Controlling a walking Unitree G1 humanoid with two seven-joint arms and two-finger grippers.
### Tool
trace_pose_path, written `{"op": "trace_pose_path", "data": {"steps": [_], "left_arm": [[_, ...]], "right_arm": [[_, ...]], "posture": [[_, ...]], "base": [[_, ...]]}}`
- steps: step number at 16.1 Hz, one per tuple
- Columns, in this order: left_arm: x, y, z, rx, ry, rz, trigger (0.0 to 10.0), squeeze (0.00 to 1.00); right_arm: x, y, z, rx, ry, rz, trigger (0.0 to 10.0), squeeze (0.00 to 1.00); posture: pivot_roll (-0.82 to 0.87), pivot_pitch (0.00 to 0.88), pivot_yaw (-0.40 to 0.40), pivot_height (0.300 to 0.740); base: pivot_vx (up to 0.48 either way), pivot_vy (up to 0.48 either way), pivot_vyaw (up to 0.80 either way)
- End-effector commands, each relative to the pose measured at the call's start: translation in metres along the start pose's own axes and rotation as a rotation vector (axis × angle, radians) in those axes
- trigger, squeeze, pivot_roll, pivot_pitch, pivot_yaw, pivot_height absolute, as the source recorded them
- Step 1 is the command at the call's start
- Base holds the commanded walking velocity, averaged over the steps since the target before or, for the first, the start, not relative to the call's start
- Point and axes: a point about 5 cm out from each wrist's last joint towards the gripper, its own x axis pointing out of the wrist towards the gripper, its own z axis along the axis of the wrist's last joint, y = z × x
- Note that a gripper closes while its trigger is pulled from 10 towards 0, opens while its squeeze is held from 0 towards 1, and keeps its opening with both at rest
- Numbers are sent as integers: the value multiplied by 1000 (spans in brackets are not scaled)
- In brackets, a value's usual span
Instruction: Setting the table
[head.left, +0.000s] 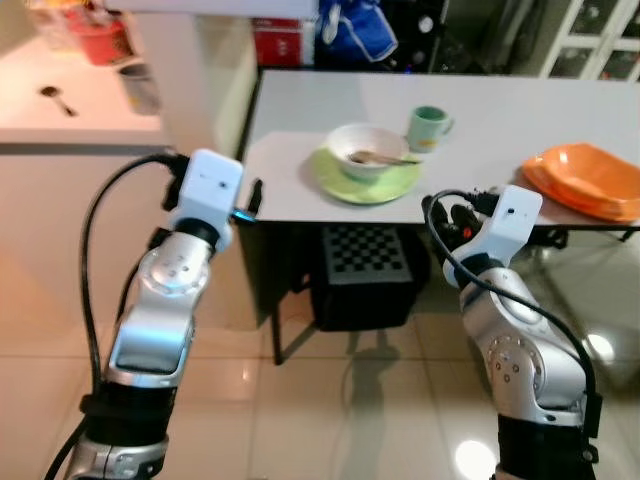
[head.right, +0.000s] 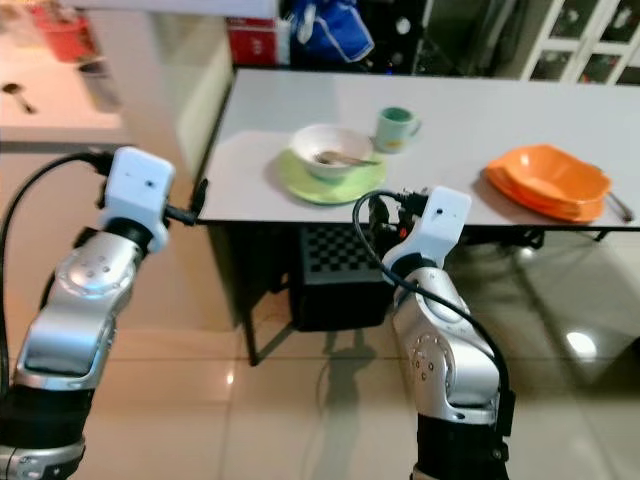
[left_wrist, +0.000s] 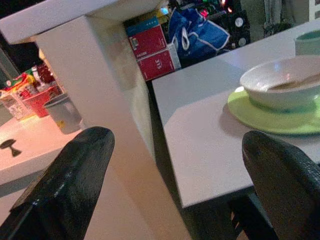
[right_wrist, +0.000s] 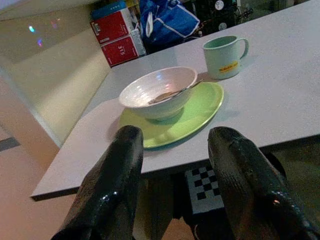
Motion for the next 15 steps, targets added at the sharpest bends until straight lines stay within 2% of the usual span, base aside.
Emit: {"op": "trace_pose_path", "data": {"steps": [1, 13, 15], "left_arm": [[1, -7, 4, 0, -13, -22, 10000, 0], [1, -7, 3, -7, -12, -2, 10000, 0], [1, -4, 5, -57, -21, 52, 10000, 0]], "right_arm": [[-1, -7, 2, 2, -3, -29, 10000, 1000], [1, -3, 5, -11, -5, 4, 10000, 1000], [3, -3, 5, -46, -6, -11, 10000, 1000]], "posture": [[13, 0, -11, 740], [14, 0, -23, 740], [14, 0, -23, 740]], "base": [[0, 405, 0], [0, 403, 0], [0, 186, 0]]}}
